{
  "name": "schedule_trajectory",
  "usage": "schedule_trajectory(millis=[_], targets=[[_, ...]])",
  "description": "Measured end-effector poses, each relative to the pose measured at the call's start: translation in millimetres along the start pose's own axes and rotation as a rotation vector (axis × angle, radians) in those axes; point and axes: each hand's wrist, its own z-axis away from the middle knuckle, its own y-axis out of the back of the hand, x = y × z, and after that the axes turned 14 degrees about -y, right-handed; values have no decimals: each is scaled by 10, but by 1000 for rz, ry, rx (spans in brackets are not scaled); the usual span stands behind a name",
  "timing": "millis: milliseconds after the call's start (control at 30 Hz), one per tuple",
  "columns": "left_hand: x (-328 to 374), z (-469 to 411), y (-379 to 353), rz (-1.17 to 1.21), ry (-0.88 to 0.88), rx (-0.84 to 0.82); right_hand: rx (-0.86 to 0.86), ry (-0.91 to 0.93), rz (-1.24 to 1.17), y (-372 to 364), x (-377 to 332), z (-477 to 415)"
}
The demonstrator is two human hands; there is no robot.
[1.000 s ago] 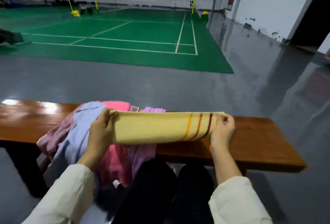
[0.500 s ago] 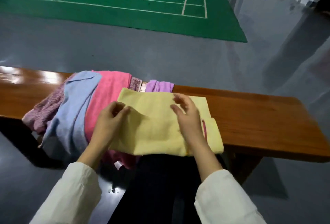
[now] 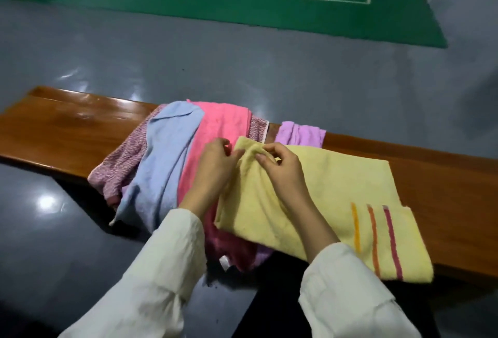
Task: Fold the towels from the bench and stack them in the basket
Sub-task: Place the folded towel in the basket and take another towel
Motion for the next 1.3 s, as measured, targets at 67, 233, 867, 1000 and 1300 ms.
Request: schedule_trajectory(millis=[67, 233, 867, 1000, 1300], targets=[[-3, -70, -44, -45, -11, -10, -9, -6, -14, -16, -9, -39], [36, -114, -82, -20, -84, -30, -28, 30, -35, 40, -73, -28], [971, 885, 79, 559, -328, -51, 16, 231, -165, 778, -393, 890], [1050, 976, 50, 364, -466, -64, -38, 225, -66, 923, -391, 1011], [711, 1205, -31, 43, -677, -70, 177, 185, -127, 1120, -394, 1022]])
